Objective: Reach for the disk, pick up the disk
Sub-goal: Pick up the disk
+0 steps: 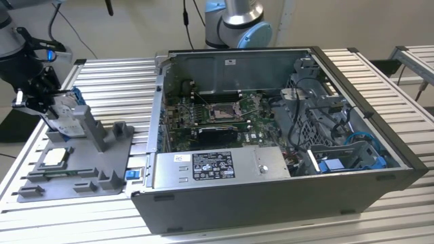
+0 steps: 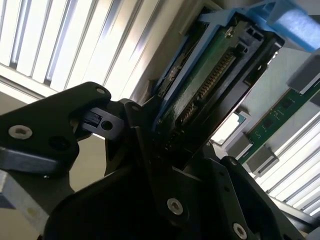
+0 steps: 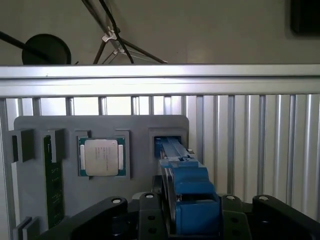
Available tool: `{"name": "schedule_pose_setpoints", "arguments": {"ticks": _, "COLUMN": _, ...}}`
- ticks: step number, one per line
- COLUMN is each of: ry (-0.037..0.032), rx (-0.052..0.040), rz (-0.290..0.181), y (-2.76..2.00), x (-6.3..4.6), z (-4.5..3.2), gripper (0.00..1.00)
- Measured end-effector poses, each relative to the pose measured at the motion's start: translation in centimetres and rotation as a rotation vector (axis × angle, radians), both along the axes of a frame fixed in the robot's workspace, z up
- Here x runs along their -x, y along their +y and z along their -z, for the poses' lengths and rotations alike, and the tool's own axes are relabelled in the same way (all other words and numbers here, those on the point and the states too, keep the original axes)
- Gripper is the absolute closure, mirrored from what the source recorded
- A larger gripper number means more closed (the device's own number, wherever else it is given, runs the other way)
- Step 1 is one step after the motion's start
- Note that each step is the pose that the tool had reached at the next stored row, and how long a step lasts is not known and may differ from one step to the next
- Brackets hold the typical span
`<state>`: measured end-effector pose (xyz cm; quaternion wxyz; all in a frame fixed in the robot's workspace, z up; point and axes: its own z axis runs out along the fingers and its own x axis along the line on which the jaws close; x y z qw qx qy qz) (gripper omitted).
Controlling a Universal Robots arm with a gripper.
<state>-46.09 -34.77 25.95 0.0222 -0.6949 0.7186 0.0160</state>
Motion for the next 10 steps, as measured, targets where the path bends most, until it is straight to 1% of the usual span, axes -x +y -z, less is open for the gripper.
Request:
{"name": "schedule_pose_setpoints", "arguments": {"ticks": 4, "ry": -0.0004, "rx": -0.0056, "rz": 0.0, "y": 0.01, "x": 0.0, "z": 0.0, "gripper": 1.0}}
{"name": "schedule_pose_setpoints", "arguments": {"ticks": 5, "ry": -0.0005, "rx": -0.0054, "rz": 0.0, "y": 0.01, "x": 0.0, "z": 0.0, "gripper": 1.0}}
{"name": "schedule_pose_setpoints", "arguments": {"ticks": 7, "ry": -0.0006, "rx": 0.0004, "rz": 0.0, "y": 0.05, "x": 0.0, "z": 0.01, "gripper": 1.0}}
{"name": "schedule_pose_setpoints", "arguments": {"ticks": 8, "ry": -0.0005, "rx": -0.0012, "rz": 0.0, "y": 0.04, "x": 0.0, "z": 0.0, "gripper": 1.0}}
{"name": "schedule_pose_setpoints", "arguments": {"ticks": 9, "ry": -0.0009, "rx": -0.0141, "rz": 0.0, "y": 0.03, "x": 0.0, "z": 0.01, "gripper": 1.0}}
{"name": "schedule_pose_setpoints", "arguments": {"ticks": 10, "ry": -0.0013, "rx": -0.0318, "rz": 0.0, "y": 0.04, "x": 0.01, "z": 0.01, "gripper": 1.0}}
